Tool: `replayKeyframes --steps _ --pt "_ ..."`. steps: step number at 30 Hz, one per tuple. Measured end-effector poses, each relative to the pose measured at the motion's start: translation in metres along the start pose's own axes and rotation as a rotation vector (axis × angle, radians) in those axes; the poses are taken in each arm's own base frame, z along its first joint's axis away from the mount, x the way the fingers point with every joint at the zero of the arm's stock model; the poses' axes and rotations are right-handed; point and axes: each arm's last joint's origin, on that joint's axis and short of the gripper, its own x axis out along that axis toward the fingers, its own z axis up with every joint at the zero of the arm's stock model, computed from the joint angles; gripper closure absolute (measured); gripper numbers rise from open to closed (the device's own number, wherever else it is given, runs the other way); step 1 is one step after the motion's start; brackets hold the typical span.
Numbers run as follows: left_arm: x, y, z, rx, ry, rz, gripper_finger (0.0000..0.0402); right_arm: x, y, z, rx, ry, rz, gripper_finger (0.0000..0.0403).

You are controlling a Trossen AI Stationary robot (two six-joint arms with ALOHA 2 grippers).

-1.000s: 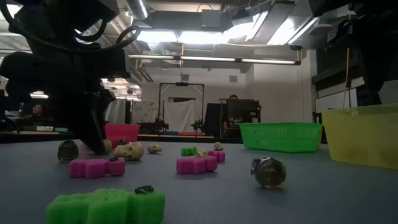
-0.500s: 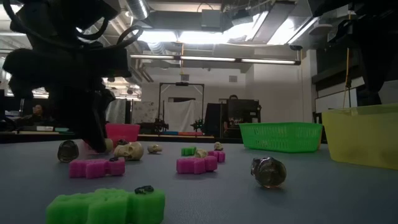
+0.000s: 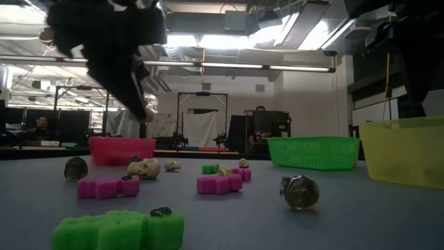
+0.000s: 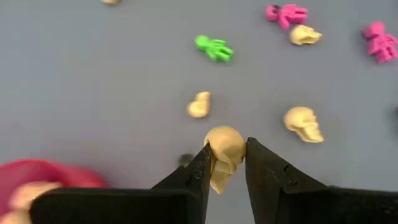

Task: Sort Halloween decoration
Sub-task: Put the white skull toy into the pink bin, then put the black skull toy into the light yellow bin

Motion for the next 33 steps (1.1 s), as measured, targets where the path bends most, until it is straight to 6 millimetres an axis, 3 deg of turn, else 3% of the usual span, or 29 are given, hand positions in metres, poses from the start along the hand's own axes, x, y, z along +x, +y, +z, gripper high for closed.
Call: replayKeyframes --steps 6,18,28,33 --pt "-0.015 0.029 0.008 -0.019 0.07 0.132 0.0341 0.0 0.001 0.001 0.001 -0.014 0.012 0.0132" --pt "-0.011 0.085 0.002 -0.125 0.238 0.296 0.0341 0.0 0.001 0.002 0.001 -0.017 0.015 0.0132" --pt "-0.009 0.099 0.002 -0.173 0.25 0.318 0.034 0.0 0.001 0.002 0.0 -0.018 0.015 0.0132" --pt "-0.01 0.099 0.001 -0.151 0.27 0.309 0.0318 0.0 0.001 0.002 0.0 -0.018 0.015 0.0132"
